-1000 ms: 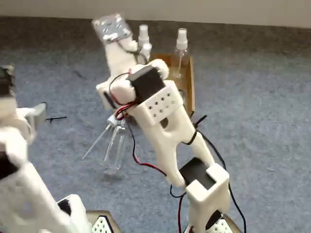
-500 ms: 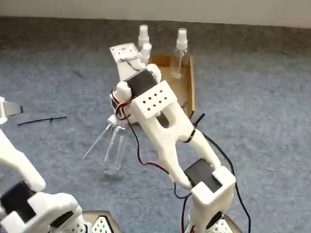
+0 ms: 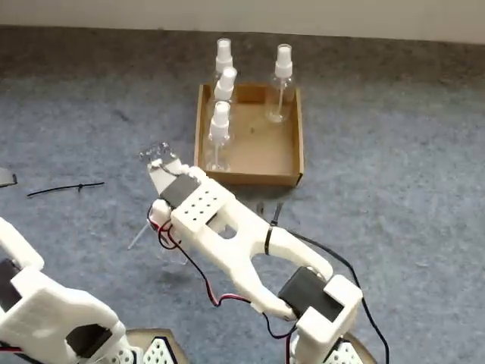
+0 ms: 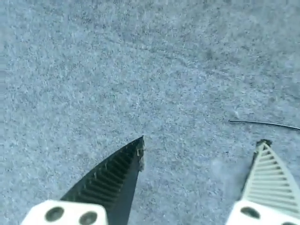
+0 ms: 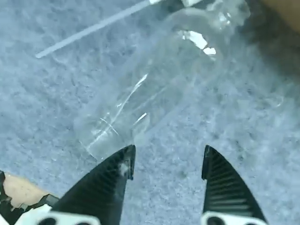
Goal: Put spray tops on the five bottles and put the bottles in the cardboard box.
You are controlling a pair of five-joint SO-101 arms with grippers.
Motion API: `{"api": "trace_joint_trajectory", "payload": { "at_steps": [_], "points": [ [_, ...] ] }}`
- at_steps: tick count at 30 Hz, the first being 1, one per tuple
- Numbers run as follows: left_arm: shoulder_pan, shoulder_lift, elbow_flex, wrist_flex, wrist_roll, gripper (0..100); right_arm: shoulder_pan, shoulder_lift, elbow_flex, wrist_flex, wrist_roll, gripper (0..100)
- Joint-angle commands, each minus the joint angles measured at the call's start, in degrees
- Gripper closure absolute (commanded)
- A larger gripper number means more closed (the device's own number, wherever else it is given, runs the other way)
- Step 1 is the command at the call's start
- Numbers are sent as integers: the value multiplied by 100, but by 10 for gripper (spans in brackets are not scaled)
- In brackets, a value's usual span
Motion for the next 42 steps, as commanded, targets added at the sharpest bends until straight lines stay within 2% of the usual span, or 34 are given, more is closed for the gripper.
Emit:
{"api": "trace_joint_trajectory", "payload": {
  "at_steps": [1,4,6,17,21,30,33,40,42],
  "points": [
    [-31,-13,-286,-123,-44,665,-13,-312,-40,-312,-70,743],
    [-40,-13,-233,-352,-44,665,-75,-338,-57,-435,-360,662],
    [-40,-13,-224,-413,-44,665,-92,-347,-57,-673,-536,641],
    [-4,-4,-224,-431,-44,665,-110,-303,22,-1851,-695,641],
    [13,-4,-224,-431,-44,665,-110,-303,321,-1982,-1187,641],
    [48,-13,-233,-422,-44,665,-189,-303,1244,-2404,-1407,642],
    [48,-31,-233,-404,-44,665,-242,-303,1552,-2396,-1477,698],
    [22,-57,-277,-396,-35,665,-259,-347,1868,-2352,-1433,976],
    [-4,-57,-277,-396,-35,665,-295,-347,1868,-2035,-1327,996]
  ]
}}
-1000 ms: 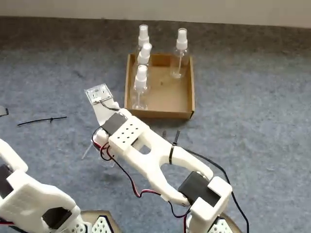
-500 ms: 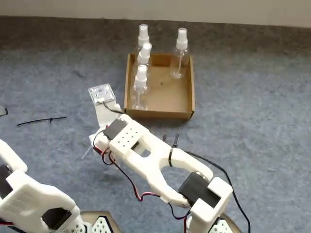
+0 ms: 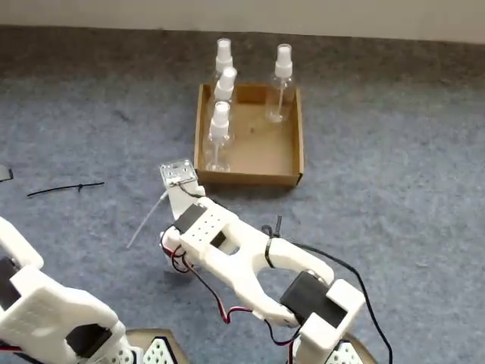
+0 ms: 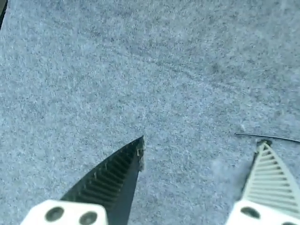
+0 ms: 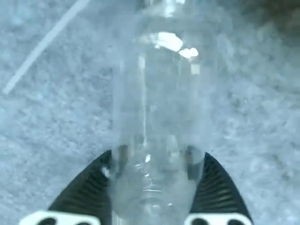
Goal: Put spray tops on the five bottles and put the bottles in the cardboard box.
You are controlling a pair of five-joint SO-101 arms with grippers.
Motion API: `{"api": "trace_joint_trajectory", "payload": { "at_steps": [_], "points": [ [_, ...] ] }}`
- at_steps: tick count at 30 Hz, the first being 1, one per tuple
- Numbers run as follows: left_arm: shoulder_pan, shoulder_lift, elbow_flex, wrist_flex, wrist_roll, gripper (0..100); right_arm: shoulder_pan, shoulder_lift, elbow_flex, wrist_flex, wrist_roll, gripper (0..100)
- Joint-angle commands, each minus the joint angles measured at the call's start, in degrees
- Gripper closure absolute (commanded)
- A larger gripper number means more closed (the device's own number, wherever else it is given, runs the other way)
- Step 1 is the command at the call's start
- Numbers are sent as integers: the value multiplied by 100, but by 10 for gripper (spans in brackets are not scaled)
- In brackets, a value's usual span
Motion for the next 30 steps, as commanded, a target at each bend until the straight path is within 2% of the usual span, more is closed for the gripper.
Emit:
{"api": "trace_joint_trajectory", "payload": {
  "at_steps": [1,5,10,14,16,19,24,27,30],
  "points": [
    [-48,-110,-259,-62,-26,665,-92,-251,-40,549,299,992],
    [-110,-119,-268,-62,-26,665,-374,-479,-295,1420,1099,994],
    [-110,-119,-268,-53,-26,666,-514,-1903,-532,2404,2013,994],
    [-110,-119,-215,-26,-26,666,-251,-3688,-541,3073,2585,992],
    [-92,-127,-268,325,-26,666,145,-4585,-523,3415,3156,992],
    [13,-259,-268,1002,-396,666,1464,-5613,-374,3925,3807,992],
    [453,-954,4,1960,-536,666,4725,-5912,321,4268,5143,992],
    [945,-1560,426,2242,-519,666,6369,-5640,998,3354,5960,992],
    [1560,-2220,1209,2365,-220,666,7380,-5182,1560,1956,6426,992]
  ]
}}
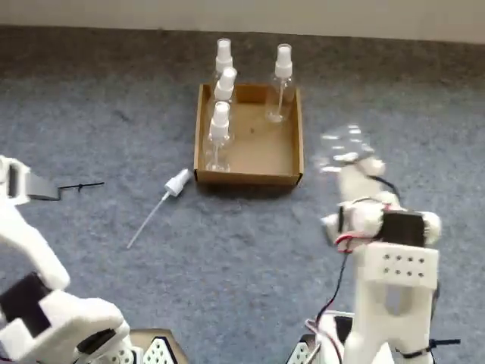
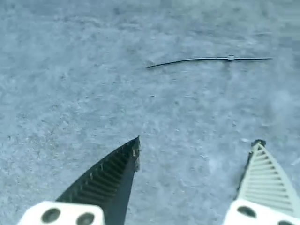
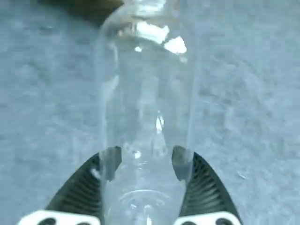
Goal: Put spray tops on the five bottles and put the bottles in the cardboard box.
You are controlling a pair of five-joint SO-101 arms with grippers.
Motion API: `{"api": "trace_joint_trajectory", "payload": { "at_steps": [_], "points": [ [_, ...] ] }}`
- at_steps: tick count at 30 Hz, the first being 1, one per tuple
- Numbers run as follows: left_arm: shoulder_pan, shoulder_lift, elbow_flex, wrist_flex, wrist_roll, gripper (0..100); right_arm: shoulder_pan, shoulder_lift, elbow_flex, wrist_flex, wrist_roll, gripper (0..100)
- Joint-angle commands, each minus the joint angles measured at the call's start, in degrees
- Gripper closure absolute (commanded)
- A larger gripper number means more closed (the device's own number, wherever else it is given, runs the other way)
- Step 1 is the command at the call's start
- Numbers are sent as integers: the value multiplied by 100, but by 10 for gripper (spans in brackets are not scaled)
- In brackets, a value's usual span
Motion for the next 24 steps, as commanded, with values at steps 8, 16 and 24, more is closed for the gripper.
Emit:
{"api": "trace_joint_trajectory", "payload": {
  "at_steps": [8,16,24],
  "points": [
    [2352,-2448,2923,-536,1380,666,1842,2554,549,-2554,967,991],
    [3248,-3099,4031,-870,2215,666,1842,4514,-593,-2536,1143,825],
    [3635,-3565,4646,-1196,2374,666,1859,4760,-866,-2273,1143,704]
  ]
}}
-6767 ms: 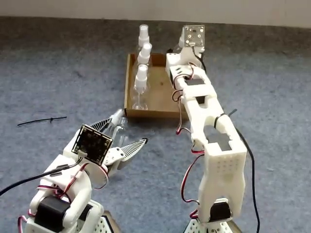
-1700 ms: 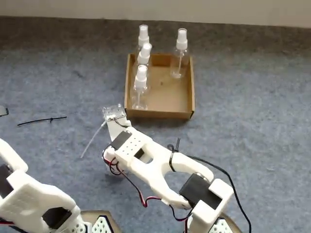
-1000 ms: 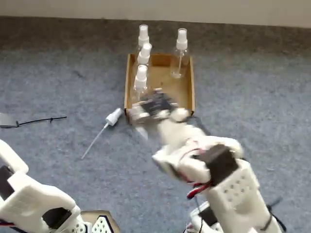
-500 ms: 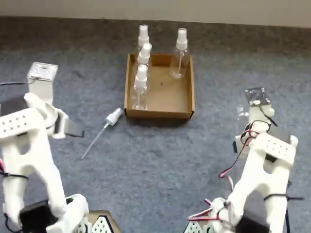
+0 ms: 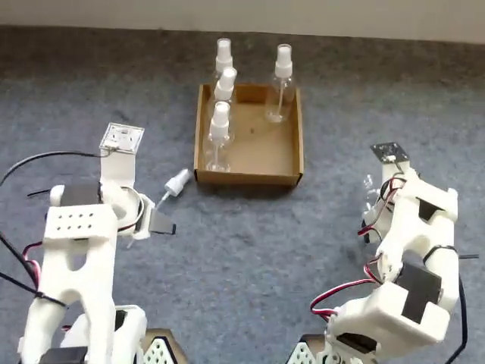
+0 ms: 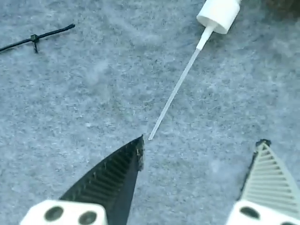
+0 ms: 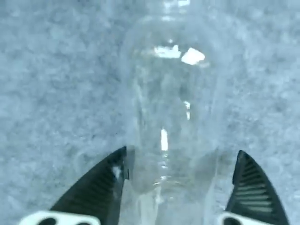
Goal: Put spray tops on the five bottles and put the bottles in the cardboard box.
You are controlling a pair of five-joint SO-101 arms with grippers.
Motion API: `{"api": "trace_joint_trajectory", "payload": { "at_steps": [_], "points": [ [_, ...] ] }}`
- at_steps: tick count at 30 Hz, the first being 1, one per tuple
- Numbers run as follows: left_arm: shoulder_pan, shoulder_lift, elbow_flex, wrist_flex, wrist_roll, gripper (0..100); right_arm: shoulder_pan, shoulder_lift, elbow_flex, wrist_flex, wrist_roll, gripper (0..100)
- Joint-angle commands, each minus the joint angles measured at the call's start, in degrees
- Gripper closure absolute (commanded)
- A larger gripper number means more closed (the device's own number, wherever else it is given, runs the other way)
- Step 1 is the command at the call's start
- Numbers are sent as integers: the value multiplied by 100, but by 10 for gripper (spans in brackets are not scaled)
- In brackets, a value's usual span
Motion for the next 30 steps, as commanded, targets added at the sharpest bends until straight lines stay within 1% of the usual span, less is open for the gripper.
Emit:
{"api": "trace_joint_trajectory", "payload": {
  "at_steps": [1,3,6,8,11,13,17,19,25,30],
  "points": [
    [101,-418,154,-202,70,666,57,-40,-330,338,88,703],
    [101,-558,233,-193,70,666,48,-57,-365,541,88,703],
    [101,-743,365,-193,62,666,-57,-198,-752,576,26,703],
    [110,-848,435,-193,62,666,-145,-356,-945,576,-220,703],
    [101,-927,470,-202,53,666,-435,-505,-1174,567,-431,703],
    [101,-945,470,-202,53,666,-664,-497,-1314,567,-431,703],
    [101,-936,470,-202,53,666,-875,-189,-1552,567,-448,703],
    [101,-936,470,-202,53,666,-927,110,-1771,567,-624,703],
    [101,-936,470,-202,53,666,-910,1138,-2431,576,-782,703],
    [101,-936,479,-202,44,666,-910,1385,-2598,558,-774,705]
  ]
}}
